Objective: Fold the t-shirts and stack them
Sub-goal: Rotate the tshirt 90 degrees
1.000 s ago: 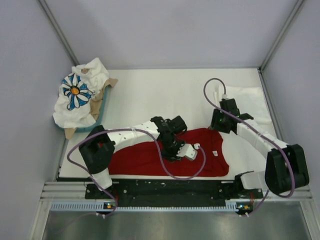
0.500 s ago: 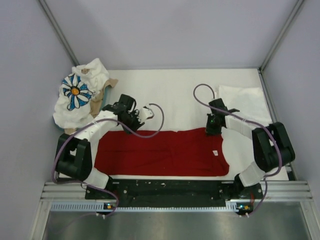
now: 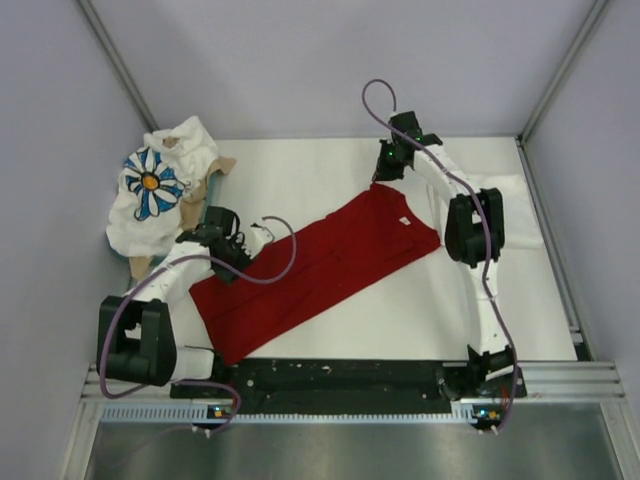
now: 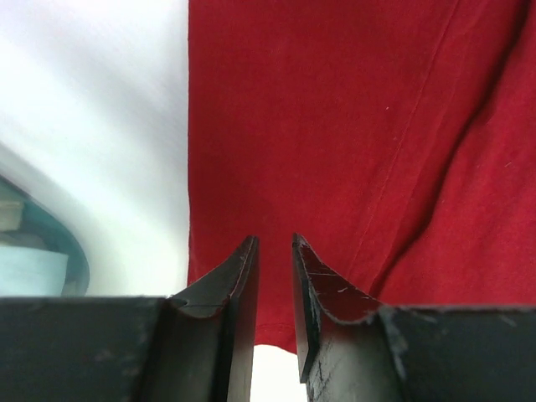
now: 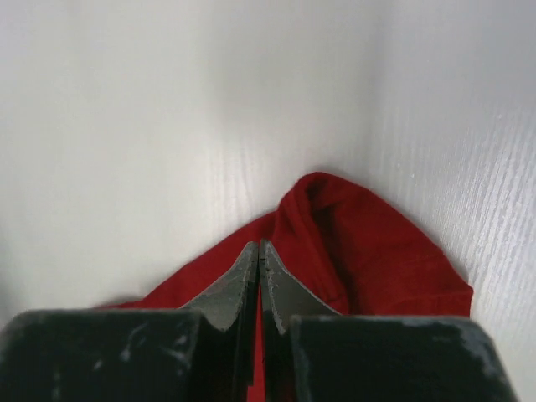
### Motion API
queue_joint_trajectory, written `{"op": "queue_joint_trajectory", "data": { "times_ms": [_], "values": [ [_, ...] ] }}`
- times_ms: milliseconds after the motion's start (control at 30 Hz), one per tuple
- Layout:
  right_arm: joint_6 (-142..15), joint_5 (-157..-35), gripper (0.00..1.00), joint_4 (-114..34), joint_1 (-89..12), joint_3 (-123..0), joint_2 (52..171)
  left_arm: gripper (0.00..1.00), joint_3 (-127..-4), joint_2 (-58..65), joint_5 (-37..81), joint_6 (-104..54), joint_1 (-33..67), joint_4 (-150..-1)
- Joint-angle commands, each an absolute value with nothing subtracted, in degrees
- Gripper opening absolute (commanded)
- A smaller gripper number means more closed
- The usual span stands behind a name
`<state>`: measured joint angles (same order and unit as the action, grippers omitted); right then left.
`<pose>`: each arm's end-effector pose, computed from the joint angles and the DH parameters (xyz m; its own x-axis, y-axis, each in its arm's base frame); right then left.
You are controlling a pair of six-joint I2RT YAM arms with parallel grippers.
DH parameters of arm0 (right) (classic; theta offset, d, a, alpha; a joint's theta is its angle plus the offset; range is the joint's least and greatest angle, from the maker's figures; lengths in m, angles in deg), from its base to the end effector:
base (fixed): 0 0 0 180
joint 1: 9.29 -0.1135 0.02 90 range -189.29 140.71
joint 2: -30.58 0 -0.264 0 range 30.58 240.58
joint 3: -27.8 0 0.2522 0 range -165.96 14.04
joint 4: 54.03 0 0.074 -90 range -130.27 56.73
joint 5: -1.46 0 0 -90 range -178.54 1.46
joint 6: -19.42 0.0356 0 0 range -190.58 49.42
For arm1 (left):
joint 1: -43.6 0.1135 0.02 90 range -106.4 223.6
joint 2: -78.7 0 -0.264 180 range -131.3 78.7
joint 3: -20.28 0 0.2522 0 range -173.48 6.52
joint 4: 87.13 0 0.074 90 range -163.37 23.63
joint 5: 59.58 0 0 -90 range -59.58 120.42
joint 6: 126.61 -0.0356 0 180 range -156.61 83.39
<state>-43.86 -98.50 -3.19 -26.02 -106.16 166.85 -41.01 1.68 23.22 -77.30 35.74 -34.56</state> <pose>0.5040 0.1579 0.1986 -0.8566 0.2049 -0.4734 0.0026 0.9194 0.3933 0.2410 -0.0378 0.2008 -0.5795 0.7330 -0.3563 0.7378 0.6576 0.1528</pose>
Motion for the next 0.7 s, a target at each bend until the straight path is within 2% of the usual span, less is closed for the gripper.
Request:
{"op": "queue_joint_trajectory", "data": {
  "times_ms": [0, 167, 300, 400, 500, 667],
  "values": [
    [-47.98, -99.98, 0.00, 0.16, -25.81, -112.45, 159.37, 0.27, -40.15, 0.75, 27.25, -78.01, 36.22, -38.47],
    [-50.45, -96.11, 0.00, -0.36, -25.72, -92.36, 146.45, 0.26, -39.28, -3.91, 34.19, -78.36, 36.57, -43.57],
    [-48.79, -93.56, 0.00, -3.96, -26.33, -71.10, 137.30, 0.26, -38.14, -5.76, 34.99, -78.62, 36.75, -44.37],
    [-46.85, -92.24, 0.00, -6.95, -26.51, -60.96, 133.16, 0.26, -35.68, -6.03, 34.90, -79.67, 36.75, -44.19],
    [-46.58, -89.16, 0.00, -7.66, -26.34, -56.36, 134.81, 0.25, -30.85, -4.45, 32.53, -81.95, 36.66, -41.57],
    [-46.50, -93.02, 0.00, -7.57, -21.43, -60.74, 142.63, 0.25, -26.45, 0.11, 27.70, -87.05, 36.66, -32.78]
  ]
}}
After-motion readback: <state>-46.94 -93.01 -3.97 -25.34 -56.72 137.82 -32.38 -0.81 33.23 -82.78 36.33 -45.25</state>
